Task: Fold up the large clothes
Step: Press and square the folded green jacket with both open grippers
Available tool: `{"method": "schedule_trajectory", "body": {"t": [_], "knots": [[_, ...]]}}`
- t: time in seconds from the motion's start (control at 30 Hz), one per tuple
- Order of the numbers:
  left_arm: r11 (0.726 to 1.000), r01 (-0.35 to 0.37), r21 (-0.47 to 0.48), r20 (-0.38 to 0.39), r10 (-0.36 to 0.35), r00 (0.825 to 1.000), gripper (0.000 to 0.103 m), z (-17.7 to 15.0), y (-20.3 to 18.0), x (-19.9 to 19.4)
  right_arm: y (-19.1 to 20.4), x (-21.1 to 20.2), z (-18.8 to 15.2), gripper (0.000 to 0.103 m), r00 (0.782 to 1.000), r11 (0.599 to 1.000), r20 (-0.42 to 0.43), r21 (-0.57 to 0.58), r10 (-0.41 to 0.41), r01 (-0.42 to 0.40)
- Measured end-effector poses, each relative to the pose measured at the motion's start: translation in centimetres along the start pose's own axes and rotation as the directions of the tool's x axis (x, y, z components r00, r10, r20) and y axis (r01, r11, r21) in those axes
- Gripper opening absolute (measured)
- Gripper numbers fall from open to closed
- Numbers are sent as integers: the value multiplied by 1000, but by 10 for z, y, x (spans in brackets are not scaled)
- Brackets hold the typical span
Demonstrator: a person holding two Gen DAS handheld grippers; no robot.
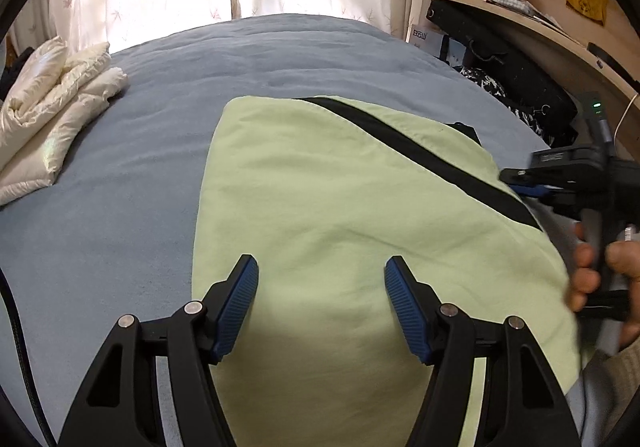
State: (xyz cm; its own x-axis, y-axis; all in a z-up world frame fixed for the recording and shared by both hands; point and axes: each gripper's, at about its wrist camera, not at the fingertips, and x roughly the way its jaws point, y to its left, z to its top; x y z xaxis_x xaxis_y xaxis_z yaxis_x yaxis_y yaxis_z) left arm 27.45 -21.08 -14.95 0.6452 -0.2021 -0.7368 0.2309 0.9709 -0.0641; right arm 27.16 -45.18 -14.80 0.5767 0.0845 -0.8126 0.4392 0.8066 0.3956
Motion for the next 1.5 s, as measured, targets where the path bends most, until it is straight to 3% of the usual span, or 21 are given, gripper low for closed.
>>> {"method": "schedule_trajectory", "body": {"t": [0.17, 0.33, 0.5, 0.6, 0.7, 0.8, 0.93, 1.23, 1.5], "knots": [[997, 38, -72, -43, -41, 998, 65, 7, 9, -16, 35, -48, -9, 18, 998, 988, -15, -144, 54, -56], [992, 51, -113, -77, -60, 995, 65, 5, 22, -46, 86, -76, -55, 18, 978, 945, -177, -288, 107, -156], [994, 34, -104, -125, -47, 991, 65, -15, 26, -64, 105, -76, -111, 18, 952, 909, -296, -373, 74, -187], [997, 11, -78, -166, -24, 986, 65, -31, 27, -61, 96, -66, -138, 18, 940, 909, -340, -389, 10, -150], [998, -3, -60, -225, -10, 974, 65, -48, 30, -49, 73, -63, -146, 18, 938, 927, -346, -359, -21, -111], [994, 31, -102, -229, -54, 972, 67, -56, 41, -42, 50, -74, -141, 15, 943, 944, -331, -323, -43, -70], [987, 45, -156, -247, -83, 966, 67, -57, 47, -39, 31, -86, -135, 14, 940, 954, -341, -288, -24, -80], [989, -4, -145, -249, -33, 968, 67, -52, 39, -60, 42, -94, -143, 18, 946, 936, -307, -351, -103, -12], [993, 3, -116, -245, -32, 969, 67, -55, 33, -95, 38, -107, -145, 18, 949, 947, -303, -320, -89, -14]]}}
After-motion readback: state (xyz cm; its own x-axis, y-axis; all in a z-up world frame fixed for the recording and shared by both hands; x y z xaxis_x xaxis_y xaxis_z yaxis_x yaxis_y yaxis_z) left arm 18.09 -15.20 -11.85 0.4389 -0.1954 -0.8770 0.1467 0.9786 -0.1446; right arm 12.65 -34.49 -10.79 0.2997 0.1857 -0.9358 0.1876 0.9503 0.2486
